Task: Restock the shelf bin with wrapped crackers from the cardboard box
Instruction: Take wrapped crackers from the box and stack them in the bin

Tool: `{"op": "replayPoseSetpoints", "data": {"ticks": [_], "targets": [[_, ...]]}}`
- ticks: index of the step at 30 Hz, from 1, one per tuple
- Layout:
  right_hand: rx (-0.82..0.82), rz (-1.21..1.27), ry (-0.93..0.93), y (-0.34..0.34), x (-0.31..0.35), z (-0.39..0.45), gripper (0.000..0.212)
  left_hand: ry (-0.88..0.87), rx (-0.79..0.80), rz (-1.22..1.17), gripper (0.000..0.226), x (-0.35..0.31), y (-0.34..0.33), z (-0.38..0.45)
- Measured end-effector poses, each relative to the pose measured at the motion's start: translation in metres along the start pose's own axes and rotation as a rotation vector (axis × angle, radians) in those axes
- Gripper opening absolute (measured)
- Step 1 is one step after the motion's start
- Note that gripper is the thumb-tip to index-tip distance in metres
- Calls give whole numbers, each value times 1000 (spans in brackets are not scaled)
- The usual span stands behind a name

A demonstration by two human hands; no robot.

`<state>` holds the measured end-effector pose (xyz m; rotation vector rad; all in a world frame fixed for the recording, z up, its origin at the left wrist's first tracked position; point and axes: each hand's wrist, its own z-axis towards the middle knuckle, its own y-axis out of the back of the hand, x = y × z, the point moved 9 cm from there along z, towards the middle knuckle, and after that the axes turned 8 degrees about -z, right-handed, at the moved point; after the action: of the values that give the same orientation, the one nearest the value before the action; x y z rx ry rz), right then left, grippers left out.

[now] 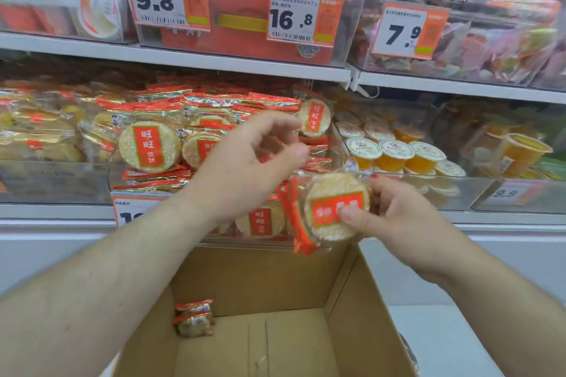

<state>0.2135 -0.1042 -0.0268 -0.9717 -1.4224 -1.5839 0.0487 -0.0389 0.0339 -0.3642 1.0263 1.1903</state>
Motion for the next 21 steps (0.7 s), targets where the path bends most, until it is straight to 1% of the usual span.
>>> {"op": "replayPoseSetpoints", "data": {"ticks": [1, 2, 3, 4, 5, 6, 7, 8, 10, 11, 13, 15, 18, 21], "targets": [[-45, 89, -15, 7, 0, 1, 38, -112, -86, 115, 25, -8, 11, 2], [-85, 158, -28, 14, -1, 2, 41, -212, -131, 275, 30, -14, 17, 3], [-120, 202, -35, 19, 0, 4, 43, -274, -137, 462, 39, -15, 17, 4], [-151, 221, -31, 24, 2, 7, 44, -284, -111, 653, 49, -9, 15, 5], [-189, 218, -17, 30, 7, 10, 42, -229, -59, 827, 59, 1, 11, 7], [-241, 175, 5, 39, 13, 15, 37, -127, 6, 969, 67, 16, 9, 9], [-313, 69, 40, 49, 21, 20, 29, -29, 68, 1064, 73, 31, 8, 9], [-391, -99, 86, 60, 33, 27, 24, 12, 105, 1117, 77, 41, 6, 7], [-492, -481, 175, 72, 60, 42, 28, -5, 105, 1165, 79, 44, 6, 5], [-506, -627, 191, 73, 70, 50, 34, -18, 86, 1176, 79, 42, 7, 5], [-491, -812, 181, 69, 78, 67, 41, -26, 54, 1182, 79, 42, 10, 5], [-467, -910, 167, 61, 78, 82, 42, -34, 37, 1183, 80, 44, 11, 5], [-422, -962, 152, 51, 71, 98, 44, -50, 22, 1201, 81, 47, 11, 5], [-384, -1051, 92, 47, 70, 111, 39, -60, 6, 1213, 81, 48, 11, 6]]}}
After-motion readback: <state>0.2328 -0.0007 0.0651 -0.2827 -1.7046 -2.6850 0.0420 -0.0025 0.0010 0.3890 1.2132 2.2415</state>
